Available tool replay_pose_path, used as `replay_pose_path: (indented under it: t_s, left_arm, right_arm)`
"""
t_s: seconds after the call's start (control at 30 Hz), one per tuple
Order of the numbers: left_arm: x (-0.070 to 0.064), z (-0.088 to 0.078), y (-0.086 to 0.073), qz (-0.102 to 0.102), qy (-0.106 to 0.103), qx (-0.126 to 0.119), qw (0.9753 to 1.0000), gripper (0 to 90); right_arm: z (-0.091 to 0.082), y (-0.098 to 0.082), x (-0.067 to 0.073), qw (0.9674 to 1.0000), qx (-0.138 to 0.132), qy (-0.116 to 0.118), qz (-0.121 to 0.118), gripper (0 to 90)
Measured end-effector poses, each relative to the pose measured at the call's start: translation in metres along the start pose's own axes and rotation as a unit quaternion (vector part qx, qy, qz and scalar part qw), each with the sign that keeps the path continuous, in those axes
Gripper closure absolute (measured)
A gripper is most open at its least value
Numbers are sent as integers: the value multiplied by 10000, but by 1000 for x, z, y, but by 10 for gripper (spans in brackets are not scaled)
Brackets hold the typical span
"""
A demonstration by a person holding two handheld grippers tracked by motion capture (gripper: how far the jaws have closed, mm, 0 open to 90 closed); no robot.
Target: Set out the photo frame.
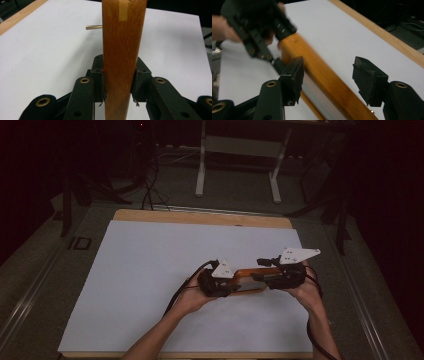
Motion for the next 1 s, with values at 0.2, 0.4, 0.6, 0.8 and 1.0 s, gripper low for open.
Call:
replay_pose_path:
  t_s: [0.2,0.4,0.6,0.8,1.0]
  left_arm:
    - [-1,-2,11,462,60,178,9988,692]
    - [-4,-3,17,852,157,256,9959,691]
    - [1,-6,20,1054,211,291,9938,690]
    - [12,-16,24,1019,273,92,9944,682]
    - [22,-35,27,989,-84,-133,9950,665]
  right_arm:
    - [-3,1,3,9990,72,278,-337,414]
    - [1,2,9,9958,508,179,-744,501]
    - [4,6,11,9906,775,10,-1129,562]
    - [0,15,12,9873,805,-224,-1353,643]
    - [-1,22,16,9875,680,-238,-1400,680]
Point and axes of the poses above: each handheld gripper's, and its own axes: z roughly forward along the jaws, y roughly out of its top, x roughly to its left, the point moved 4 cm from there along z, roughly forward along the jaws, and after that the axes turned 12 degrees about x, right-handed, at the moved point
